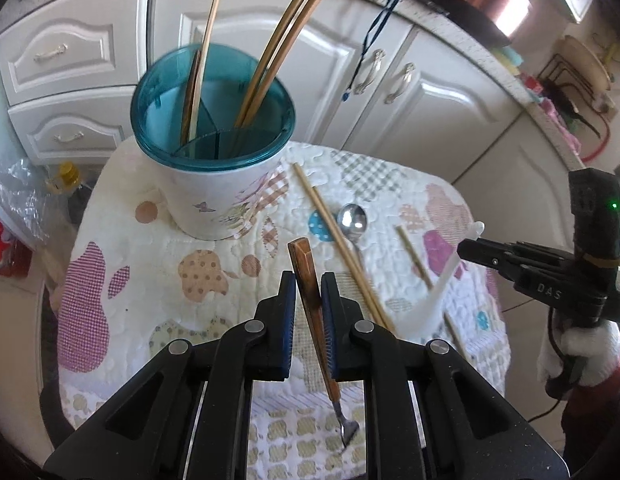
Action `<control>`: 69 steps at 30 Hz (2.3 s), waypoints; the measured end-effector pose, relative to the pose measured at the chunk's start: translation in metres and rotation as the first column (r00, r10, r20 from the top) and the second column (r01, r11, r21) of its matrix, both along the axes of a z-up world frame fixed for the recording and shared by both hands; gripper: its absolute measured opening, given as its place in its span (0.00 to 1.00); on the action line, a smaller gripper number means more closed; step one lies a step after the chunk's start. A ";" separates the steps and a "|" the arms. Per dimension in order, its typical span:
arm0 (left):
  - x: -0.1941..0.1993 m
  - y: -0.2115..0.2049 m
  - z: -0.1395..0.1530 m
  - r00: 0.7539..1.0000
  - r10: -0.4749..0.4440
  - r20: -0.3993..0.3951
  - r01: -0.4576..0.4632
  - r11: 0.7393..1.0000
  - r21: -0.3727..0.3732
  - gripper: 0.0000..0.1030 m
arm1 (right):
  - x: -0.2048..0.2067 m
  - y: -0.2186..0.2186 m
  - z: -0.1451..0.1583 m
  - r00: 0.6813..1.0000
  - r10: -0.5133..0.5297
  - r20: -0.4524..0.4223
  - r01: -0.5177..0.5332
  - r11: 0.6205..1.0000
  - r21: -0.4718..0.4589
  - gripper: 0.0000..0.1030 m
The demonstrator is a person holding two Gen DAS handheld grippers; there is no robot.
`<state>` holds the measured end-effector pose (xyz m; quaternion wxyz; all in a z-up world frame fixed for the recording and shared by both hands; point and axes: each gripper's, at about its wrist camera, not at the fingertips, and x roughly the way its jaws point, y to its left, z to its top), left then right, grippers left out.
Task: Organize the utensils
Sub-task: 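Lift and carry the chopstick with the left tool while the right carries the white spoon to the holder, then lower the chopstick into the holder with the left tool while the right lowers the white spoon in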
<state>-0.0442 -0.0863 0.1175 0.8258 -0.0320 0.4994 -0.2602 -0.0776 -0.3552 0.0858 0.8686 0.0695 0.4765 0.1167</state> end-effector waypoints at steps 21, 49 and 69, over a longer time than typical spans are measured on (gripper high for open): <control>-0.028 0.029 0.072 0.993 -0.030 0.114 0.037 0.997 -0.061 0.09 | -0.011 0.021 0.060 0.989 0.044 0.139 -0.041 0.999 -0.029 0.06; 0.035 0.082 0.178 0.934 0.168 0.315 -0.143 0.984 -0.102 0.09 | 0.023 0.085 0.133 0.945 0.188 0.268 -0.173 0.982 -0.080 0.06; 0.110 0.064 0.116 0.942 0.219 0.255 -0.227 0.974 0.000 0.09 | 0.118 0.134 0.100 0.947 0.294 0.131 -0.266 0.943 -0.198 0.06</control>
